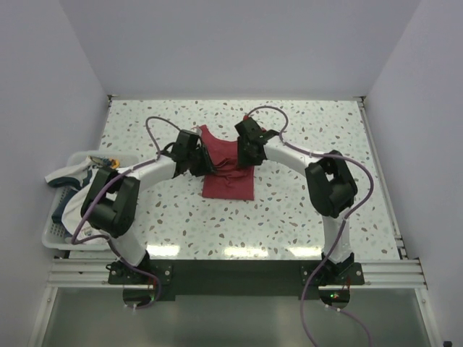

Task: Fold and stack the tank tops
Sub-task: Fold the tank top

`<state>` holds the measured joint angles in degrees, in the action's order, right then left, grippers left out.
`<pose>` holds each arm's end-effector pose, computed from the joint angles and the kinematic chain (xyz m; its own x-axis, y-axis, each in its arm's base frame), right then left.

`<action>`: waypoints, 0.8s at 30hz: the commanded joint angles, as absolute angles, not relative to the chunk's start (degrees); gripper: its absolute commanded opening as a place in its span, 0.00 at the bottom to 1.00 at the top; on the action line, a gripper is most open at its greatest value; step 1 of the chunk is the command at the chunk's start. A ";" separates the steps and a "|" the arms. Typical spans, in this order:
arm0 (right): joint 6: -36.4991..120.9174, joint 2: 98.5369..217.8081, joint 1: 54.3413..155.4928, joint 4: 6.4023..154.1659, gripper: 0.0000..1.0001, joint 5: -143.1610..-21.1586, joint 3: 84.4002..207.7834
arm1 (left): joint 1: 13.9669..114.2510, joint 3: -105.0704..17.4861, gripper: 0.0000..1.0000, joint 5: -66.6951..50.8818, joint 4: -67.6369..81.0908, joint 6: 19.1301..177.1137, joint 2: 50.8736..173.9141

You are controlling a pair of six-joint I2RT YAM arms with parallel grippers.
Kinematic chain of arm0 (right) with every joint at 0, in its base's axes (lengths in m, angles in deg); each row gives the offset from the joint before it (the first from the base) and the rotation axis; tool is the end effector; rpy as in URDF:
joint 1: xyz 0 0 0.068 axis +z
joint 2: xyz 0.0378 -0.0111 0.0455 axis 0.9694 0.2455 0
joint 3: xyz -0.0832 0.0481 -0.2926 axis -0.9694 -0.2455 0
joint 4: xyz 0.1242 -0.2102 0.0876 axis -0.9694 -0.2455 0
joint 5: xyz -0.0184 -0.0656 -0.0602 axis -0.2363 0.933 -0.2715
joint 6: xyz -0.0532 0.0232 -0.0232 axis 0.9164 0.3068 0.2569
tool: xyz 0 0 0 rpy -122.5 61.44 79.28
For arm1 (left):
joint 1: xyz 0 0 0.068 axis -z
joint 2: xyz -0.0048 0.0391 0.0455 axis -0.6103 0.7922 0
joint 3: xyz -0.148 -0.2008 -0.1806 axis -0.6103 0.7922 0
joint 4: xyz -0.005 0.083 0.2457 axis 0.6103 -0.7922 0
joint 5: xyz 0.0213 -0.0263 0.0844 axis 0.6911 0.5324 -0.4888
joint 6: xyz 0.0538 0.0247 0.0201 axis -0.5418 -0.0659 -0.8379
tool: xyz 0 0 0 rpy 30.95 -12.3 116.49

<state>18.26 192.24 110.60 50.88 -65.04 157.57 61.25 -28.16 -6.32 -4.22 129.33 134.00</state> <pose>0.3774 0.2527 0.2214 -0.8500 0.0236 -0.5263 -0.0660 0.9864 0.1507 0.3258 -0.1514 0.2078 -0.8476 -0.3596 -0.3903 -0.1070 0.8362 -0.5379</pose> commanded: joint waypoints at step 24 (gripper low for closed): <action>21.43 189.77 105.14 50.03 0.42 -66.25 160.82 | 56.95 -48.53 0.53 -11.68 -8.56 124.78 144.76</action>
<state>19.72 195.94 104.91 48.78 -65.17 162.51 57.34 -47.06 -9.56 -7.50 127.36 150.37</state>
